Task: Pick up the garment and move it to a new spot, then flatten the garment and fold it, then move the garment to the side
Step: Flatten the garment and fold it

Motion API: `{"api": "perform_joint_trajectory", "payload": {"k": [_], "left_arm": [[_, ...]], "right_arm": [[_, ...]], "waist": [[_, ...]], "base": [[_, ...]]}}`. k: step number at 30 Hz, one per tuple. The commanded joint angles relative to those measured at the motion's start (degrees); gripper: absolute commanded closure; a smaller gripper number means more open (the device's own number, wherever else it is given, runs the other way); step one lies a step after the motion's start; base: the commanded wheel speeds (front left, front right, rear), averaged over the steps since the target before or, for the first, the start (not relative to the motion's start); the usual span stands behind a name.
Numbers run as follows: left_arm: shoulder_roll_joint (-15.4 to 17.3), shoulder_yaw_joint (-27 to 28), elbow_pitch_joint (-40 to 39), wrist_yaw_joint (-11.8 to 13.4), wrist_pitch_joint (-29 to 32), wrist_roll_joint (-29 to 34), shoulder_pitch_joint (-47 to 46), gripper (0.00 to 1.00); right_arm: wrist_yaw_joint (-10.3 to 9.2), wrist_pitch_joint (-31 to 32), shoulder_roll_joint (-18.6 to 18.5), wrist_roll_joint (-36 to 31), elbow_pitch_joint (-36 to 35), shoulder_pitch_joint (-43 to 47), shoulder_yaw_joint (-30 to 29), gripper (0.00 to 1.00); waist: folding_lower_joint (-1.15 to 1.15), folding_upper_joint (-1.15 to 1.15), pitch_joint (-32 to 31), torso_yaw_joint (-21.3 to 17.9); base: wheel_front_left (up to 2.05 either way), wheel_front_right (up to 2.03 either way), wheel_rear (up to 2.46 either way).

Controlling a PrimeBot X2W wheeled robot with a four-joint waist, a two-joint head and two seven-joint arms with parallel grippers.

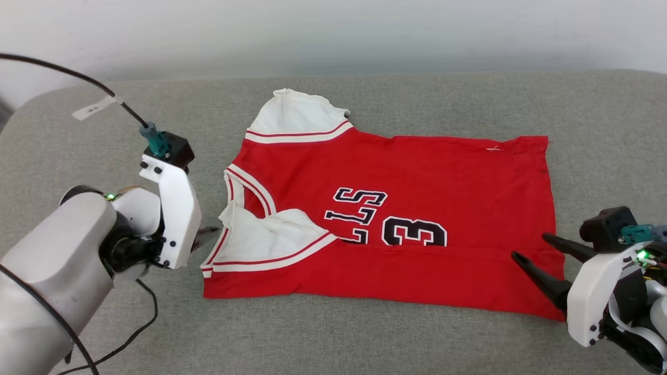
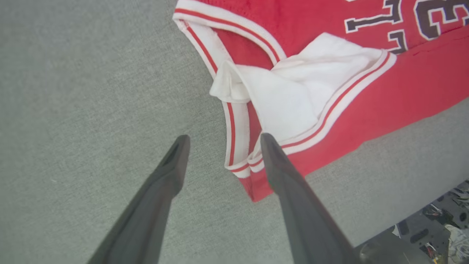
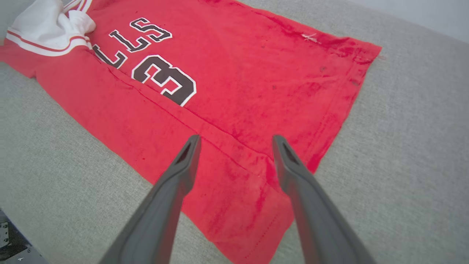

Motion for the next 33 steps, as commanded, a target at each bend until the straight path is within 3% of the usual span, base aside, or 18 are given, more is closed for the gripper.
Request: {"api": "perform_joint_trajectory", "payload": {"k": [1,10,21,22,23,29,33], "left_arm": [[0.32,-0.31,-0.29,0.02,1.55,-0.92,-0.38,0.0],[1.72,-3.53,-1.58,0.29,12.18,-5.44,2.0,0.0],[-1.64,-5.81,2.93,1.36,10.27,-5.66,7.43,0.0],[-1.83,-6.08,3.05,1.17,9.87,-5.31,7.51,0.58],[-1.98,-6.16,3.17,1.01,9.37,-5.18,7.51,1.0],[-1.02,-6.93,1.49,0.24,7.6,-4.09,5.94,1.0],[0.27,-7.56,-0.84,0.05,6.85,-3.67,4.8,1.0]], "right_arm": [[-0.03,0.17,0.46,-0.56,-0.48,0.5,-0.21,0.0],[-0.03,1.74,1.21,-1.25,-2.14,-0.35,-1.14,0.0],[-0.02,1.26,1.74,-1.49,-2.46,-2.62,-1.22,0.0],[-0.03,1.34,1.45,-1.58,-2.56,-3.07,-1.32,0.0],[-0.03,1.71,1.12,-1.55,-2.69,-3.47,-1.35,0.0],[-0.03,5.9,-2.34,-0.59,-4.42,-7.02,-0.82,0.0],[-0.03,14.53,-6.42,1.82,-5.65,-9.87,2.14,0.0]], "waist": [[0.0,0.0,0.29,-0.42],[0.0,0.0,2.25,-2.69],[0.0,0.0,3.39,-3.95],[0.0,0.0,3.22,-3.9],[0.0,0.0,2.98,-3.84],[0.0,0.0,1.34,-3.2],[0.0,0.0,0.65,-2.8]], "base": [[0.0,0.0,0.0],[0.0,0.0,0.0],[0.0,0.0,0.0],[0.0,0.0,0.0],[0.0,0.0,0.0],[0.0,0.0,0.0],[0.0,0.0,0.0]]}}
